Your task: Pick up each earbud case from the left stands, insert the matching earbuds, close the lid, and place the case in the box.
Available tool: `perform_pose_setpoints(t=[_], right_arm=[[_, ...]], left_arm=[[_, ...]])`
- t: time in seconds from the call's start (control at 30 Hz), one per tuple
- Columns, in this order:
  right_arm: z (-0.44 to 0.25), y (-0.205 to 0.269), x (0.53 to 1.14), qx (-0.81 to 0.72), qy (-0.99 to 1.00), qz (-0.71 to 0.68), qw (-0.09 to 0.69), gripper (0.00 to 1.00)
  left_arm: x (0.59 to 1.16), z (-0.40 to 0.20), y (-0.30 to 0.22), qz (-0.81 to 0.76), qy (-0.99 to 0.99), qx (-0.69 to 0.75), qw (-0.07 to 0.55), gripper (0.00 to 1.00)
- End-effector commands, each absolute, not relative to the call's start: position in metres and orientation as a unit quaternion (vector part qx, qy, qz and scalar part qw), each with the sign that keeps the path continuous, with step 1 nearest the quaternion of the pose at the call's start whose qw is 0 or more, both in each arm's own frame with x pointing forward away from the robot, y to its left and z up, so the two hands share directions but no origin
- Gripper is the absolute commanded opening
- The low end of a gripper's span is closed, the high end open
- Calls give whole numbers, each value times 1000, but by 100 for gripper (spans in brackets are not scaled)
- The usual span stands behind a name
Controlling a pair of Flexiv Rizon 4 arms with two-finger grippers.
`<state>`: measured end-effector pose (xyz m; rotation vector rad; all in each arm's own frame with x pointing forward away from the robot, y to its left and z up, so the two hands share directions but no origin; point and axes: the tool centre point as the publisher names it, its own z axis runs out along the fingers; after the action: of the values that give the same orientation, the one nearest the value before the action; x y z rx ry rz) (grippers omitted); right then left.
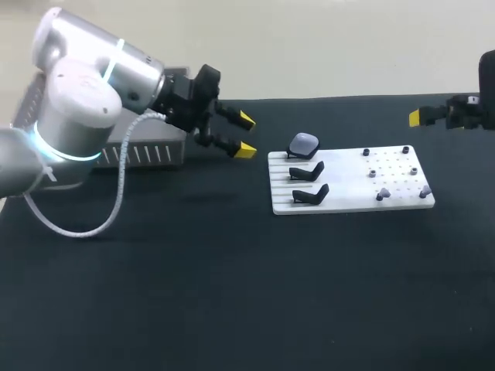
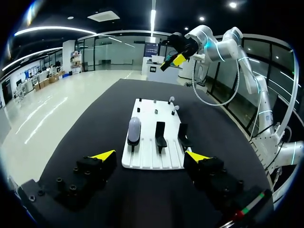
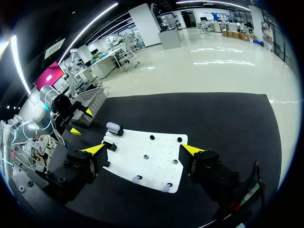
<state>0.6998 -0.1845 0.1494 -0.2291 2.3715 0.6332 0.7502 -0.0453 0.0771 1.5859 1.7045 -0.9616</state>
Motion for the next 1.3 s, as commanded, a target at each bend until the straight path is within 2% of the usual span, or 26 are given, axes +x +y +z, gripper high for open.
perform_pose_setpoints(t=[0.03, 0.3, 0.37, 0.63, 0.87, 1.13, 1.3], right_arm=[[150, -185, 700, -88, 908, 242, 332, 100], [150, -185, 700, -88, 908, 242, 332, 100], [150, -185, 700, -88, 908, 242, 332, 100], [150, -185, 700, -88, 908, 242, 332, 100], [150, -185, 700, -88, 908, 242, 332, 100], [150, -185, 700, -88, 908, 242, 332, 100], [150, -185, 700, -88, 908, 242, 332, 100]], left_arm=[[758, 70, -56, -367, 641, 602, 303, 100], [762, 63, -70, -367, 641, 603, 302, 99], [764, 63, -72, -369, 642, 600, 303, 92], [769, 60, -79, -373, 643, 591, 313, 76], [766, 60, -83, -380, 634, 591, 324, 80], [767, 54, -87, -384, 629, 588, 333, 72], [767, 49, -90, -390, 629, 584, 335, 73]])
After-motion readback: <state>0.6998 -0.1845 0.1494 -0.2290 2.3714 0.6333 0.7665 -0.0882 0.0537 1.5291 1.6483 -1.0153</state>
